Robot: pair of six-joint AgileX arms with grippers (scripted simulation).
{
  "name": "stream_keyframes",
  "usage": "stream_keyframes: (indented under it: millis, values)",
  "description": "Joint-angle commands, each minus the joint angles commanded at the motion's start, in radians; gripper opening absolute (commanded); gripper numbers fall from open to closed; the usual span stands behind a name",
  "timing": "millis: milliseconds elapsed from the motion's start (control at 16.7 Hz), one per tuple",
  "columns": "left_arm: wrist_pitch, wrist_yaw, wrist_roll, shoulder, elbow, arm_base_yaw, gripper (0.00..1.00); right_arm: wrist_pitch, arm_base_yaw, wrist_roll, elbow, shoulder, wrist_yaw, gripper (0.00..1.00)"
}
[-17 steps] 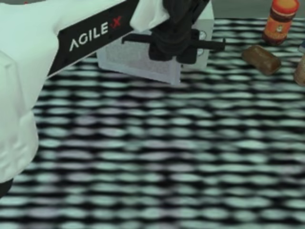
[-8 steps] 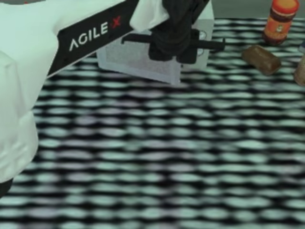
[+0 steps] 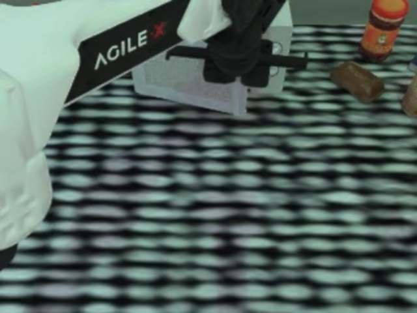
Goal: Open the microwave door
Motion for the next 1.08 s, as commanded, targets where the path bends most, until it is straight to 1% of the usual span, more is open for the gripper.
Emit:
stream_keyframes:
  millis: [180,480,1080]
  values:
    - [0.021,0.007,0.027,-0.027,-0.041,0.006,0.00,0.000,0.000,0.000,0.000,0.000,0.000,1.00]
    - [0.083,0.045,0.104,-0.106,-0.163,0.018,0.00,0.000,0.000,0.000,0.000,0.000,0.000,1.00]
    - [0.085,0.046,0.106,-0.109,-0.166,0.019,0.00,0.000,0.000,0.000,0.000,0.000,0.000,1.00]
